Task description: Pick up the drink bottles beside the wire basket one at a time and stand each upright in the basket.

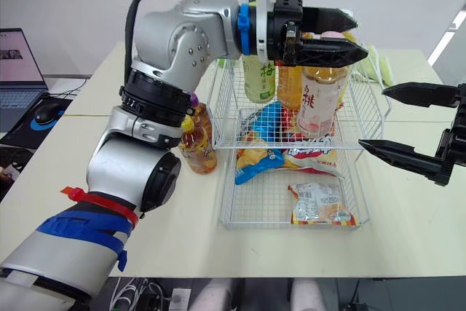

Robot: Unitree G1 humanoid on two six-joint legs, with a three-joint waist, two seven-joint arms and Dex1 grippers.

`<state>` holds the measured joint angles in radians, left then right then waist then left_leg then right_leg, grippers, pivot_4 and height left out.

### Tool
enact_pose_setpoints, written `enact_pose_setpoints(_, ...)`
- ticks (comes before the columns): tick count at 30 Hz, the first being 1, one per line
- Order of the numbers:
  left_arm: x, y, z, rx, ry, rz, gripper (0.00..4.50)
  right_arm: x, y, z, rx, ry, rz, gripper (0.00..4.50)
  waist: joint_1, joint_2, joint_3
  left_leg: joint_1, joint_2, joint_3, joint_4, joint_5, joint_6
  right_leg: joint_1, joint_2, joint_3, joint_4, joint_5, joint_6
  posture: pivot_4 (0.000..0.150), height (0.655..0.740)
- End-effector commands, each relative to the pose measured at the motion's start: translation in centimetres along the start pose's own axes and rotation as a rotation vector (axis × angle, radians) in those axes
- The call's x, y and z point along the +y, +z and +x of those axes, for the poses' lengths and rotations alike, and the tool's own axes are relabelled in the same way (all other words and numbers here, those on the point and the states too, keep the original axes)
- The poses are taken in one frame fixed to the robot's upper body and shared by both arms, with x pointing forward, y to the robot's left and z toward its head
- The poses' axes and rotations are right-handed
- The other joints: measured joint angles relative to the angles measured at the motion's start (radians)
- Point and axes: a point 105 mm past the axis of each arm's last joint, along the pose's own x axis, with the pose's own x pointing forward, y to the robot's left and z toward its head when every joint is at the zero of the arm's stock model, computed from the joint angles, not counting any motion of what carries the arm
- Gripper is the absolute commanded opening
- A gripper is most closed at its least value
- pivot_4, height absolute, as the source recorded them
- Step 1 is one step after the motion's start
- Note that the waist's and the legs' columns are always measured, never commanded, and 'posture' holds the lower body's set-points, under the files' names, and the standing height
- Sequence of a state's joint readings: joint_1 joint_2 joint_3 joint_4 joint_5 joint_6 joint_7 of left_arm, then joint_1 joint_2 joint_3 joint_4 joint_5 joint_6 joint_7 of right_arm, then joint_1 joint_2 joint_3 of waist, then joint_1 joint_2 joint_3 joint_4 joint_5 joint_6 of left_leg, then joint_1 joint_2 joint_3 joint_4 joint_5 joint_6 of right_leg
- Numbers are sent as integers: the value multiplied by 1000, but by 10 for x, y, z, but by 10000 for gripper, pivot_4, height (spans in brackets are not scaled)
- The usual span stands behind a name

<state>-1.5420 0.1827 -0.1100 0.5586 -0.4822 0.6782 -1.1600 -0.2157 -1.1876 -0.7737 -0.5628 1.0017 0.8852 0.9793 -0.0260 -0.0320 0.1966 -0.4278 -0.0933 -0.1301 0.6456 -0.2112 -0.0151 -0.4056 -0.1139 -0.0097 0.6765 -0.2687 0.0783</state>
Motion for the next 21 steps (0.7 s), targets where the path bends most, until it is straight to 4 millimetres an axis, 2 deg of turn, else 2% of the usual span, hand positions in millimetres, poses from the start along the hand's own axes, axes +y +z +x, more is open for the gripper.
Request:
enact_pose_setpoints(1, -11, 32, -12, -54, -31, 51, 44694, -4, 9, -6, -21, -35, -49, 45000, -1, 0, 0, 0, 0, 0, 0, 0, 0, 0, 0, 0, 0, 0, 0, 1500, 7400)
enact_pose_setpoints(5, -18, 50, -39, -86, 7, 110, 44694, -4, 11, -6, -22, -42, -65, 45000, -6, 0, 0, 0, 0, 0, 0, 0, 0, 0, 0, 0, 1, 0, 0, 1500, 7400)
enact_pose_setpoints(8, -24, 55, -57, -80, 35, 123, 44694, -4, 12, -6, -23, -43, -71, 45000, -4, 0, 0, 1, 0, 0, 0, 0, 0, 0, 1, 0, 1, 0, 0, 1500, 7400)
enact_pose_setpoints(11, -29, 54, -82, -30, 96, 143, 44694, -3, 12, -5, -24, -39, -74, 45000, -5, 0, 0, 1, 0, 0, 0, 0, 0, 0, 0, 1, 1, 0, 0, 1500, 7400)
enact_pose_setpoints(15, -28, 57, -124, -16, 265, 142, 44694, 1, 14, 1, -37, -6, -82, 45000, -5, 0, 0, 2, 1, -1, 0, 0, 0, 0, 1, 1, 2, 0, 0, 1500, 7400)
enact_pose_setpoints(19, -33, 43, -177, 41, 447, 135, 44694, 4, 18, 9, -68, 23, -94, 45000, -9, 2, -1, 3, 1, 1, -1, 0, 0, 0, 1, 3, 2, 0, 0, 1500, 7400)
enact_pose_setpoints(21, -36, 40, -190, 57, 504, 137, 44694, 4, 18, 11, -72, 28, -95, 45000, -8, 2, -1, 3, 2, 1, -1, 0, 0, 0, 1, 3, 2, 0, -1, 1500, 7400)
